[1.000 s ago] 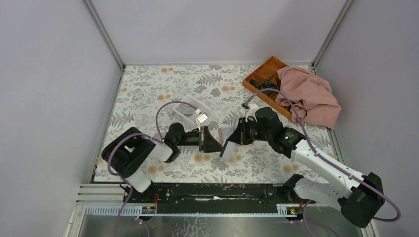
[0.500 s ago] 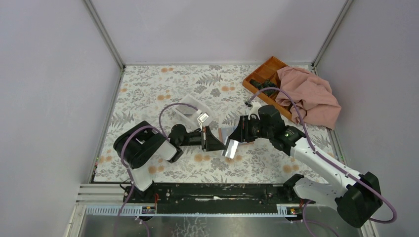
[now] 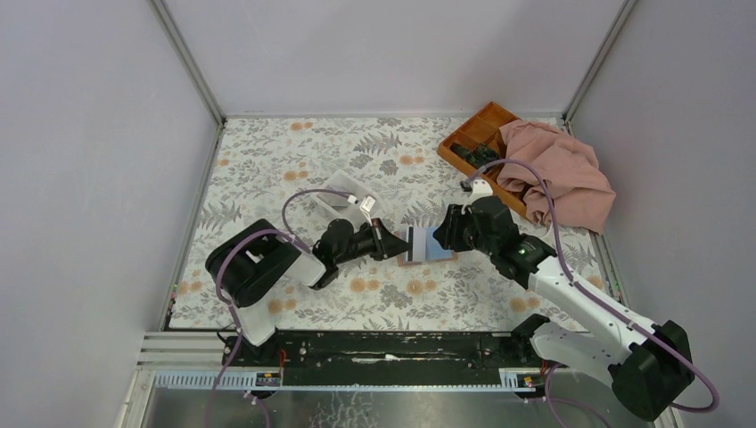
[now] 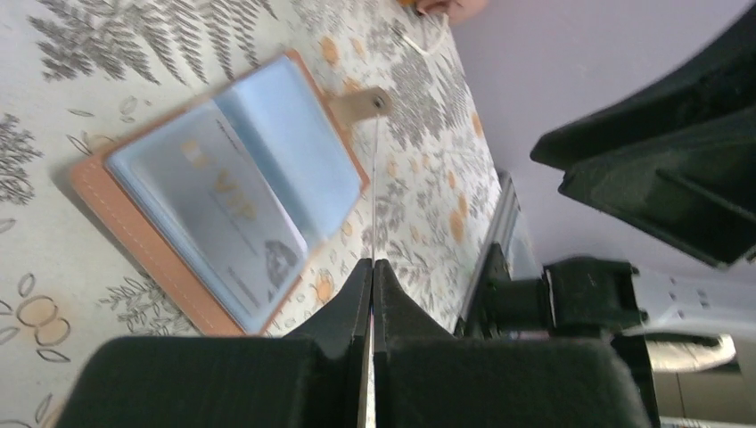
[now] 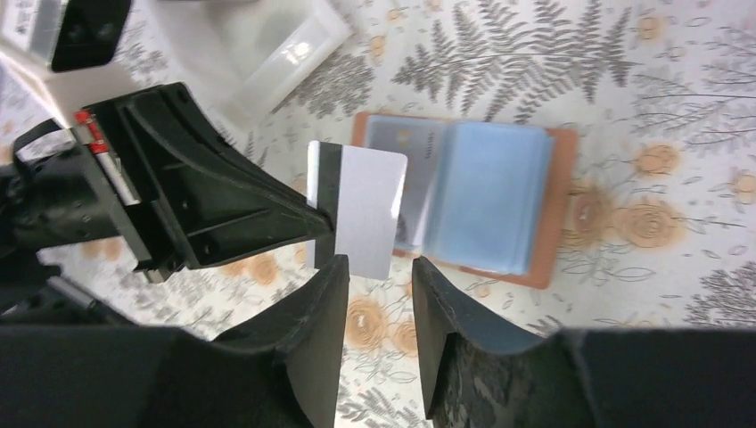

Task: Put the credit cards into the card holder
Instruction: Pick up the credit card from the storage box, then insert the credit card into the card holder.

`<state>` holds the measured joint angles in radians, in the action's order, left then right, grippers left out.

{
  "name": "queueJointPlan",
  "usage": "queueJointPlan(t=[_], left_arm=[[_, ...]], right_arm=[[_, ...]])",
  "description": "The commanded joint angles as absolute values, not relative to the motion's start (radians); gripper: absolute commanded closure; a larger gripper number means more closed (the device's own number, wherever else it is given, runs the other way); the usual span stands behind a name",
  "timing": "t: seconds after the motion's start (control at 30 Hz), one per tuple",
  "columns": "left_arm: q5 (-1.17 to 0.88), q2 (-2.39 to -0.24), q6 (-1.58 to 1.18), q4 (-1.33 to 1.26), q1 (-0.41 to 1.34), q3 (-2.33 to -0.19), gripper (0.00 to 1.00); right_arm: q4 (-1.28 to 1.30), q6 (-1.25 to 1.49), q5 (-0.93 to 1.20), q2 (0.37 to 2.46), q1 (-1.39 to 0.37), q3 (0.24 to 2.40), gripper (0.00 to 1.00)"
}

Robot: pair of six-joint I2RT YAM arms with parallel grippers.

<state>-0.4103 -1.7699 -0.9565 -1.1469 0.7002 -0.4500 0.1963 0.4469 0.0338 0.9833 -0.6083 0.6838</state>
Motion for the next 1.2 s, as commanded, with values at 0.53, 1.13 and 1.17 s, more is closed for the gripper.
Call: queueJointPlan(t=[0.53,1.13,1.17], left_arm=[[-0.142,-1.893,-1.157,-0.932,0.732,-0.611,1.0],[-0.218,-1.864,-1.158,-0.821,0.727,-0.653,1.0],[-0.221,-1.863,-1.163,-0.821,0.728,-0.652,1.0]], right_arm=[[0.079,0.423,-0.201,1.34,-0.558,0.711,1.0],[0.067,0.431,-0.2,1.425,-0.499,0.717,1.0],[0.067,0.433,-0.198,1.433,-0.498,0.719,1.0]])
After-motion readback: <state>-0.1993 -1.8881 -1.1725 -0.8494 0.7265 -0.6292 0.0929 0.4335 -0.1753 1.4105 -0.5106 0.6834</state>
